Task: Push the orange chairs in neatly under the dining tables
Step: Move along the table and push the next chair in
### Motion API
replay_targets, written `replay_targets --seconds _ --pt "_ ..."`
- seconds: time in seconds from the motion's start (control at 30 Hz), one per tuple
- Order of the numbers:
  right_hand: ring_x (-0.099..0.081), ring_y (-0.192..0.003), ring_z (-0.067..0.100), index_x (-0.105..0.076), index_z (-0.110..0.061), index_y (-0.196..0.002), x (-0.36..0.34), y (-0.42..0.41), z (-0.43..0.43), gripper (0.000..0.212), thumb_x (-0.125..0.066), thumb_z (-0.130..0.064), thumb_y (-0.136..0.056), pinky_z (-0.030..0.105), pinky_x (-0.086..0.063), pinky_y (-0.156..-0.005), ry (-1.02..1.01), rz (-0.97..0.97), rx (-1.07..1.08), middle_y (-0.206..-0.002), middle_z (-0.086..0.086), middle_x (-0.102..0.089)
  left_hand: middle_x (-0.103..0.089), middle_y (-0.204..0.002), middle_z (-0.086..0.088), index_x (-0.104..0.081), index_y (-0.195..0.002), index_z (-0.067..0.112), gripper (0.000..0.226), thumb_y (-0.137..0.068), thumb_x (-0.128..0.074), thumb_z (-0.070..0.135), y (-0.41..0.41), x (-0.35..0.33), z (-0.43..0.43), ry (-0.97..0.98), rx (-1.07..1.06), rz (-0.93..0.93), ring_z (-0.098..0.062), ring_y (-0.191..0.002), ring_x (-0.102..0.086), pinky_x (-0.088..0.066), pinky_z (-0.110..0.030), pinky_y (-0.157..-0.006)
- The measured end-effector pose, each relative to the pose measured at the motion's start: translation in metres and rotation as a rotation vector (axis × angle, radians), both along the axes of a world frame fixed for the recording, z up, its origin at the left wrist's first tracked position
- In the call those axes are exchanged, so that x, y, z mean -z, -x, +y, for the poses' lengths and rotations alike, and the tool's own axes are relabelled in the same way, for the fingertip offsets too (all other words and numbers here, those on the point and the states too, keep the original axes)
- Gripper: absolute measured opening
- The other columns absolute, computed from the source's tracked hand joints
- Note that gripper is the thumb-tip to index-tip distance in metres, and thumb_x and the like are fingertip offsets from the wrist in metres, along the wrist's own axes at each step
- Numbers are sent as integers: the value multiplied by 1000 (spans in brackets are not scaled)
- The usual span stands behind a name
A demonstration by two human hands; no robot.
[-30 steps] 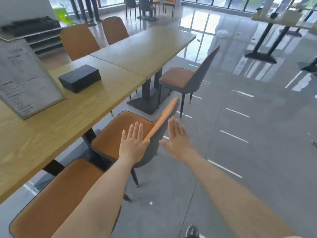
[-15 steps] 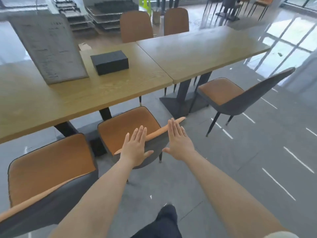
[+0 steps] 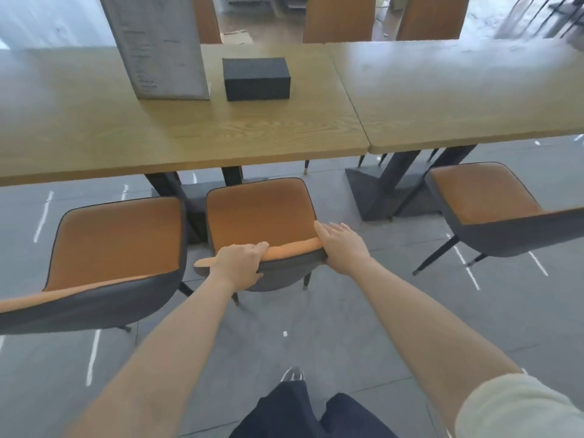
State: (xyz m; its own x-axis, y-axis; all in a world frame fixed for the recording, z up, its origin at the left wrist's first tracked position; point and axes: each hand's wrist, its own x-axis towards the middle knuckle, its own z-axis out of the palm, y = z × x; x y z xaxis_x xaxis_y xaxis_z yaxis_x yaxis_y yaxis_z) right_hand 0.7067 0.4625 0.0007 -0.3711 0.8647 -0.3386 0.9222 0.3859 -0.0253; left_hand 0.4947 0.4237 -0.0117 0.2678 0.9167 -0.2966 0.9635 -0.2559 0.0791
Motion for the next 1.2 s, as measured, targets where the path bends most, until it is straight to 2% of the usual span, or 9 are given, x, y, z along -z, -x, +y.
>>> replay_targets --seconds 0.07,0.13,0.33,0.47,0.7,0.83,0.97,1.2 --pt "-53 -115 28 -46 -8 -123 -4 -5 5 34 -50 -14 -90 34 -40 -96 -32 -31 -86 -124 10 -58 -64 -114 -2 -42 -126 19 42 -88 -56 31 -5 -2 -1 7 -32 5 -28 -100 -62 -53 -41 -78" --pt "-58 -105 29 -52 -7 -111 -7 -10 7 21 -46 -10 -90 34 -44 -85 -54 -34 -141 -114 10 -62 -64 -113 -4 -42 -127 19 41 -89 -54 29 -12 -2 -2 -4 -47 25 -29 -99 -62 -51 -40 -78" --pt "-60 -99 32 -53 -7 -108 -9 -36 19 20 -42 -11 -91 36 -45 -76 -33 -84 -302 -109 12 -64 -62 -117 -6 -38 -134 18 44 -92 -50 23 -42 -2 -5 -15 -90 91 -29 -103 -60 -49 -39 -82" --pt "-60 -98 32 -53 -6 -109 -12 -77 31 21 -42 -9 -91 33 -39 -69 -35 -144 -412 -108 12 -64 -58 -126 -7 -33 -139 15 52 -90 -47 15 -82 1 -5 24 -123 87 -30 -108 -58 -49 -39 -86" --pt "-61 -95 31 -53 -8 -109 -14 -159 52 21 -43 -9 -91 33 -43 -71 -30 -153 -449 -105 11 -65 -57 -126 -6 -29 -141 16 53 -90 -43 13 -167 2 9 16 -127 112 -28 -108 -57 -47 -36 -84" --pt "-61 -96 30 -53 -9 -110 -13 -217 64 20 -45 -12 -91 33 -46 -75 -15 -149 -373 -106 11 -65 -58 -123 -9 -30 -140 15 52 -91 -45 15 -224 1 31 9 -77 106 -30 -107 -58 -47 -38 -82" --pt "-61 -97 31 -53 -10 -108 -9 -265 74 20 -44 -12 -91 33 -45 -72 -27 -163 -297 -107 9 -66 -59 -119 -8 -30 -139 16 49 -92 -44 17 -268 2 53 -11 -22 118 -29 -104 -58 -47 -37 -79" --pt "-60 -97 31 -53 -10 -105 -6 -297 83 18 -46 -10 -90 34 -43 -72 -25 -94 -198 -107 7 -64 -60 -117 -8 -31 -137 16 47 -93 -47 18 -298 2 74 -33 18 132 -29 -102 -60 -48 -36 -79"
